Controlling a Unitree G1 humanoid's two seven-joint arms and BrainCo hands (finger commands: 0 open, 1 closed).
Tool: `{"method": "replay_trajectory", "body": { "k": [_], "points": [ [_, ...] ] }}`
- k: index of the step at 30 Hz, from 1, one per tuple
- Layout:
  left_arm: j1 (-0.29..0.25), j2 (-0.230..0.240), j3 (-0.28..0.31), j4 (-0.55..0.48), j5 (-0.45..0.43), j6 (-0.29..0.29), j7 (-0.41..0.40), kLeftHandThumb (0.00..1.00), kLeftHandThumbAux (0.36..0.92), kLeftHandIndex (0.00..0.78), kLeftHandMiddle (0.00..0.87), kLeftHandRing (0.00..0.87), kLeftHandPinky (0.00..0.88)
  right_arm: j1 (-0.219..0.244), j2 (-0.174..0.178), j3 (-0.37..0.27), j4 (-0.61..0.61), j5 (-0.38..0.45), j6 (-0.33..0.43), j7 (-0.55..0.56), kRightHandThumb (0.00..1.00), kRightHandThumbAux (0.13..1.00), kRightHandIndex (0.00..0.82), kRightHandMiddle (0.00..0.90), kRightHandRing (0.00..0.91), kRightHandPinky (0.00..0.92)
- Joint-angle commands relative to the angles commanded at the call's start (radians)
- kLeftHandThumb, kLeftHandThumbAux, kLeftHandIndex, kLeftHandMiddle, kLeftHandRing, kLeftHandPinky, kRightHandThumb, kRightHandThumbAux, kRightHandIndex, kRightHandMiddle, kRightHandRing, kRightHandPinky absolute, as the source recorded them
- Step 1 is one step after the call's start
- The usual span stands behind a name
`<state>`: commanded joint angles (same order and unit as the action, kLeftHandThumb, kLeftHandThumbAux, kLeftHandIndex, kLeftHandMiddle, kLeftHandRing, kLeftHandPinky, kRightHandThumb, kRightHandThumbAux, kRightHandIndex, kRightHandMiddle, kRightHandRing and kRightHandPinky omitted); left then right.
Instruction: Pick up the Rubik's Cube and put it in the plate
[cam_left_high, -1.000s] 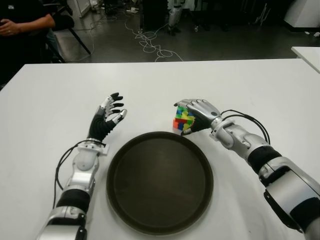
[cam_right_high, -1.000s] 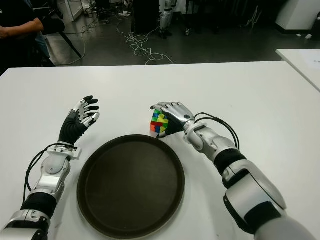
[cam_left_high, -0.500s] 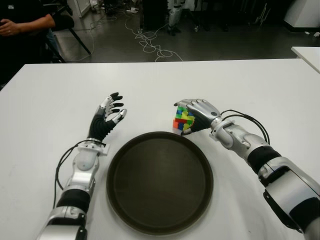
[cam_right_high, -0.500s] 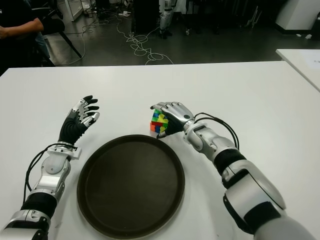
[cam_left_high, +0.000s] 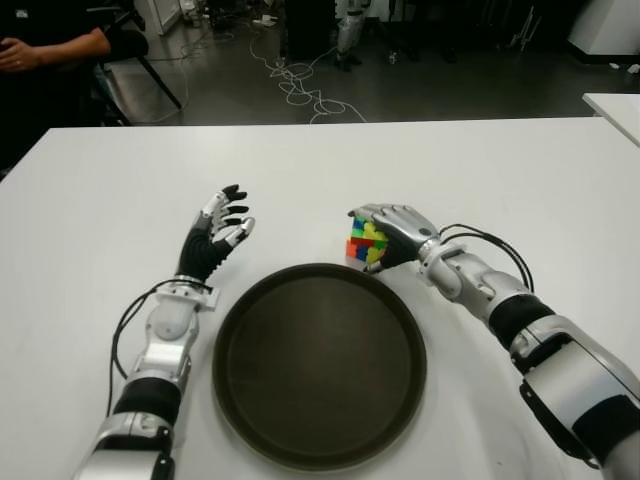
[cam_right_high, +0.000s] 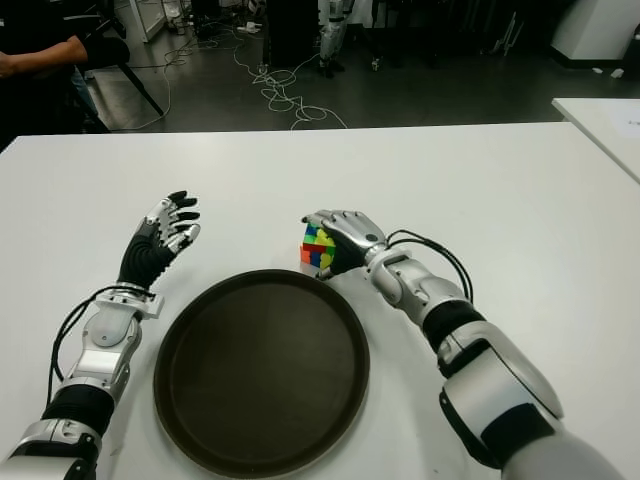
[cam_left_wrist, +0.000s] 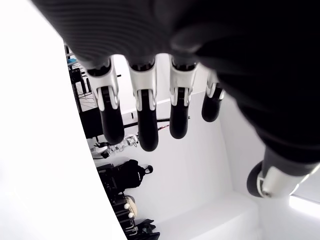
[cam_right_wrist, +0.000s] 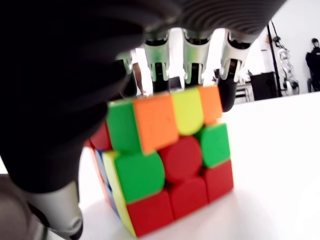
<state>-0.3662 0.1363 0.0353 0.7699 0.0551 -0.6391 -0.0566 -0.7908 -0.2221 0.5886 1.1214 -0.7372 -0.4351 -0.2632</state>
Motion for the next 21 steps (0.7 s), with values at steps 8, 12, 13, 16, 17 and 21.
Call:
{"method": "replay_trajectory", "body": {
  "k": [8, 12, 13, 16, 17, 21],
  "points": [
    [0.004, -0.003, 0.003, -0.006, -0.005, 0.002, -0.003, 0.179, 0.547, 0.140, 0.196, 0.212, 0.215, -0.007, 0.015, -0.013, 0.027, 0.015, 0.005, 0.028, 0.000, 0.764, 0.186, 0.219, 0.248, 0.283],
    [0.003, -0.004, 0.006, -0.005, -0.009, 0.002, -0.009, 0.181, 0.548, 0.141, 0.196, 0.216, 0.228, -0.013, 0.023, -0.015, 0.048, 0.017, 0.005, 0.039, 0.000, 0.762, 0.185, 0.217, 0.250, 0.283],
    [0.004, -0.004, 0.006, -0.006, -0.010, 0.002, -0.010, 0.181, 0.552, 0.143, 0.198, 0.219, 0.230, -0.014, 0.023, -0.015, 0.050, 0.017, 0.003, 0.042, 0.000, 0.763, 0.184, 0.215, 0.250, 0.285],
    [0.006, -0.003, 0.004, -0.009, -0.005, 0.001, -0.008, 0.179, 0.559, 0.145, 0.200, 0.221, 0.232, -0.015, 0.022, -0.013, 0.057, 0.017, -0.011, 0.046, 0.000, 0.766, 0.185, 0.217, 0.252, 0.290],
    [0.007, -0.002, 0.004, -0.010, -0.003, 0.001, -0.007, 0.177, 0.560, 0.144, 0.198, 0.218, 0.231, -0.015, 0.022, -0.012, 0.060, 0.017, -0.016, 0.045, 0.000, 0.769, 0.189, 0.221, 0.256, 0.293],
    [0.008, -0.001, 0.002, -0.014, -0.001, 0.006, -0.006, 0.171, 0.566, 0.139, 0.192, 0.212, 0.228, -0.017, 0.022, -0.010, 0.068, 0.016, -0.031, 0.046, 0.000, 0.776, 0.208, 0.245, 0.273, 0.304]
  ]
}}
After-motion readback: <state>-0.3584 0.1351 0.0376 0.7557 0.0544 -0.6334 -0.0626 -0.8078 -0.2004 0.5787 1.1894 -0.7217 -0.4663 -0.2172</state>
